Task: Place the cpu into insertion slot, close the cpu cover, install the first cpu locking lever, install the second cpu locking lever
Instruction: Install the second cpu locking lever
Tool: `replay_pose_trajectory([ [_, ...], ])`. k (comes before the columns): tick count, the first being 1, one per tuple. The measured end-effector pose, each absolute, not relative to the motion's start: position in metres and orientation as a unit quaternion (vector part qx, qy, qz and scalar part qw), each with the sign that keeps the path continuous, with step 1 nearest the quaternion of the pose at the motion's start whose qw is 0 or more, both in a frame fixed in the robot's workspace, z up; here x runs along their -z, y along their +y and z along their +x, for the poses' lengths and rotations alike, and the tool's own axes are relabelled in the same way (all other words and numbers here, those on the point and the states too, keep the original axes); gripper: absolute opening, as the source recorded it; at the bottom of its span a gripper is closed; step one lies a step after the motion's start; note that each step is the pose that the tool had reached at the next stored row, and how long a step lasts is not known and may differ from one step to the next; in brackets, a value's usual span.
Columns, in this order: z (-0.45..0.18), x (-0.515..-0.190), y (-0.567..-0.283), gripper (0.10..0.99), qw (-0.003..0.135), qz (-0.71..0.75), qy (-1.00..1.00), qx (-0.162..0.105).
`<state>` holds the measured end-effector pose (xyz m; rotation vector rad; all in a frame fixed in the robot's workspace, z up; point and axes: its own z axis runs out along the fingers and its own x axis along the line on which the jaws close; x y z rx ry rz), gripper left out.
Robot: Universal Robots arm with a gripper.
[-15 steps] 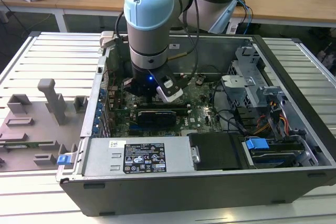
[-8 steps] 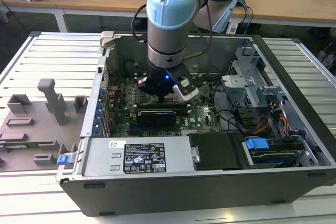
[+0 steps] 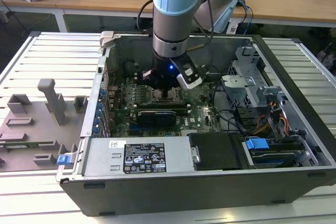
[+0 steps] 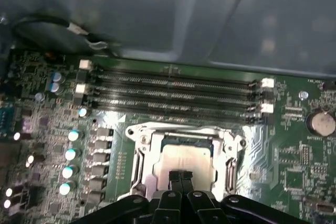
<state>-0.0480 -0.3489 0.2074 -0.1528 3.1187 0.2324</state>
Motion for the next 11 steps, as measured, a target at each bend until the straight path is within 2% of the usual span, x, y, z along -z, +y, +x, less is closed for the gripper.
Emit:
replay_pose_trajectory([
  [5,-0.047,-0.229,-0.343,0.106,0.004,-0.049,0.997,-0.054],
  [7,-0.047,-0.244,-0.342,0.106,0.003,-0.049,0.998,-0.038],
  [11,-0.047,-0.250,-0.338,0.106,0.002,-0.049,0.999,-0.005],
])
